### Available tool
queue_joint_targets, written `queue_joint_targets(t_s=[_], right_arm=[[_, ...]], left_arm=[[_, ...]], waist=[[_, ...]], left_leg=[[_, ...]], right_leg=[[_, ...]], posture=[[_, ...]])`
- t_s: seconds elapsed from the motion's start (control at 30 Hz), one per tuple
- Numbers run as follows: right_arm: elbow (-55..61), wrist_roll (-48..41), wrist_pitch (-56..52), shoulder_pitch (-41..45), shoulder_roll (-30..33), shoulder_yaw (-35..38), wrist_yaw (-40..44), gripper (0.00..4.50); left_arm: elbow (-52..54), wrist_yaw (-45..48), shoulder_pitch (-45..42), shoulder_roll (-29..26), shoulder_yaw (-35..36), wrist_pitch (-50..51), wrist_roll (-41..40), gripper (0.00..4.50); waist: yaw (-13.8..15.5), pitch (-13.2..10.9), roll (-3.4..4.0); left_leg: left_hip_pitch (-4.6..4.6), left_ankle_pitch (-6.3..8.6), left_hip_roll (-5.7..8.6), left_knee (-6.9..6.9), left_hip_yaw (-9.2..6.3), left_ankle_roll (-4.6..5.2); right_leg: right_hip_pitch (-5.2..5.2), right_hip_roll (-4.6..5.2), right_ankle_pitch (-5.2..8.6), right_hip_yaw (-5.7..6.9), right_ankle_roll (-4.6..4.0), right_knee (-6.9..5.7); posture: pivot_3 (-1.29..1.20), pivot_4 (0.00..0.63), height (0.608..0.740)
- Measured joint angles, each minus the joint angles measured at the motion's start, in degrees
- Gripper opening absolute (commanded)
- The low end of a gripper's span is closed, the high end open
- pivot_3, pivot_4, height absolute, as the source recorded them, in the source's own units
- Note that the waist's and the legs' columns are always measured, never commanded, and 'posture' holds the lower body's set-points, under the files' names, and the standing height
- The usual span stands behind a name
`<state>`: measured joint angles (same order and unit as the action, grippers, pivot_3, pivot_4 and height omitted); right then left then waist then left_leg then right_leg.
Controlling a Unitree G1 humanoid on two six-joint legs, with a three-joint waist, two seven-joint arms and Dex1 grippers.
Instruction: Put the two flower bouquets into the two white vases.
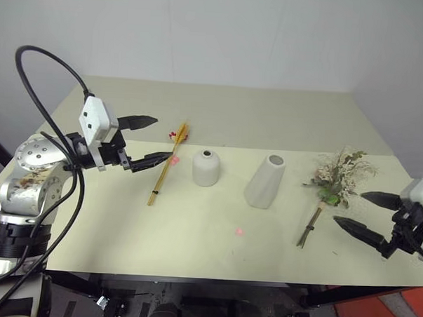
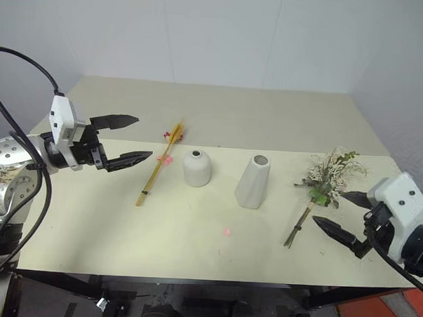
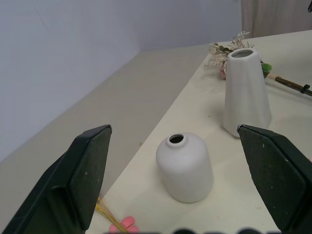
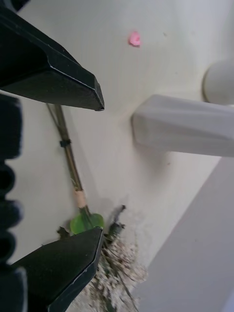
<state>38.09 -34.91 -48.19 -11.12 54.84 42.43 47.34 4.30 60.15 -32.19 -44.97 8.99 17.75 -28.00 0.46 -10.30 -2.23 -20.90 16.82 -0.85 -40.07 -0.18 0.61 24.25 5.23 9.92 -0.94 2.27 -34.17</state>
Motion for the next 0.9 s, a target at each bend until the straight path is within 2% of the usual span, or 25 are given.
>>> queue_joint_targets(t_s=[0.4, 0.47, 0.57, 0.7, 0.8, 0.9], right_arm=[[-0.02, -1.80, -3.65, 1.54, 0.60, 0.49, -0.75, 4.46], [-0.52, -3.47, -7.72, 4.19, 0.70, 0.36, -3.11, 4.46], [-2.39, -6.44, -17.75, 12.64, 0.75, -2.77, -9.54, 4.46], [-8.55, -6.72, -36.98, 30.27, -9.60, -7.16, -22.13, 4.46], [-12.36, -4.77, -42.96, 33.94, -15.34, -9.24, -29.19, 4.46], [-16.09, -4.21, -43.85, 35.15, -17.41, -10.69, -34.31, 4.46]], left_arm=[[-0.03, 0.11, 0.01, 0.00, 0.00, -0.27, 0.81, 4.50], [-0.05, 0.10, 0.04, 0.04, -0.04, -0.34, 0.92, 4.50], [0.12, 0.10, 0.33, 0.49, -0.45, -0.42, 0.93, 4.50], [0.78, -0.04, 0.69, 1.60, -2.05, -0.37, 1.01, 4.50], [1.92, -0.01, 0.97, 2.18, -3.16, -0.28, 0.96, 4.50], [3.16, 0.01, 1.48, 2.04, -4.60, -0.26, 1.99, 4.50]], waist=[[0.06, 0.00, 0.00], [-0.13, 0.00, 0.00], [-0.52, 0.01, -0.01], [-1.05, 0.06, -0.07], [-0.95, 0.07, -0.05], [-0.69, 0.07, -0.03]], left_leg=[[-0.01, 0.00, 0.00, -0.01, 0.00, 0.00], [0.00, 0.00, 0.00, -0.01, 0.01, 0.00], [0.03, 0.00, 0.00, 0.00, 0.01, 0.00], [-0.06, 0.00, 0.00, 0.01, -0.04, 0.00], [-0.27, 0.00, 0.03, 0.03, -0.08, 0.00], [-0.33, 0.01, 0.10, 0.02, -0.06, 0.01]], right_leg=[[0.00, 0.00, 0.00, 0.00, 0.00, 0.00], [-0.01, 0.00, -0.01, -0.01, -0.01, -0.01], [-0.03, 0.01, -0.01, -0.02, -0.02, -0.02], [0.06, -0.02, -0.03, -0.03, -0.06, -0.02], [0.25, 0.03, -0.05, 0.04, -0.05, -0.11], [0.28, 0.10, -0.05, 0.03, -0.04, -0.26]], posture=[[0.00, 0.150, 0.740], [0.00, 0.150, 0.740], [0.00, 0.150, 0.740], [0.00, 0.150, 0.740], [0.00, 0.150, 0.740], [0.00, 0.150, 0.740]])
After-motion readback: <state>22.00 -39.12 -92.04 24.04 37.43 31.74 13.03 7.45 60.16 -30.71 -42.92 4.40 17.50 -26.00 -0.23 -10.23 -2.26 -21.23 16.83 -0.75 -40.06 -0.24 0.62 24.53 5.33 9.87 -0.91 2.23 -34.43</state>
